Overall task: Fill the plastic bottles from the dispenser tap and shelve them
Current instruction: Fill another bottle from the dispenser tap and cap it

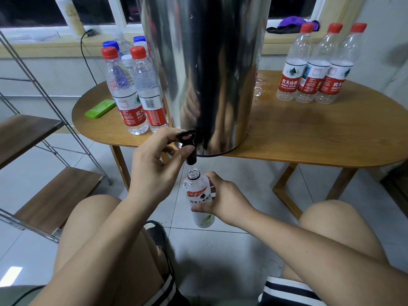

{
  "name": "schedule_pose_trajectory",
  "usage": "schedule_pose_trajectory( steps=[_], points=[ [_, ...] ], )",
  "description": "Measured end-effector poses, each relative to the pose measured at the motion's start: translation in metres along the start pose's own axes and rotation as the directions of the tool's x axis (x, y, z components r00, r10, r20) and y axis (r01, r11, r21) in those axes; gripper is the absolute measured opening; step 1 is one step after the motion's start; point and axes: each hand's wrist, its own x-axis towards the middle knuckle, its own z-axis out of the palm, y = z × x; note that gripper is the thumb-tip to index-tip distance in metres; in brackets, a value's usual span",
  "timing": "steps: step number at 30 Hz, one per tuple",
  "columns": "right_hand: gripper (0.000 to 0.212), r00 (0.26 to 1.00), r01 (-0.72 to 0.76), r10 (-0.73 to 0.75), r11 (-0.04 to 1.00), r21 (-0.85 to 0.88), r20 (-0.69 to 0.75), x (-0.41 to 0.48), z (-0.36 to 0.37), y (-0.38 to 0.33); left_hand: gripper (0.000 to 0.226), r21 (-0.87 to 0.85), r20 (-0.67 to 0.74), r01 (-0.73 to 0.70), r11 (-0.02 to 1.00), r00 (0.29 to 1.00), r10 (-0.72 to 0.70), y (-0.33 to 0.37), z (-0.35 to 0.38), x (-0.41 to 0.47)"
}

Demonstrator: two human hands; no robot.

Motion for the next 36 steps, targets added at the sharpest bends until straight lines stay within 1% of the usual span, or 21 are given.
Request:
schedule_pose_trajectory(
  steps=[36],
  points=[
    [0.076, 1.000, 0.008, -0.008, 1.000, -0.004, 0.000, 0.0006, 0.0014, 0.0025, 0.018, 0.001, 0.000, -0.003, 1.000, 1.000, 0.003, -0.0024, -0.0003, -0.0004]
  ],
)
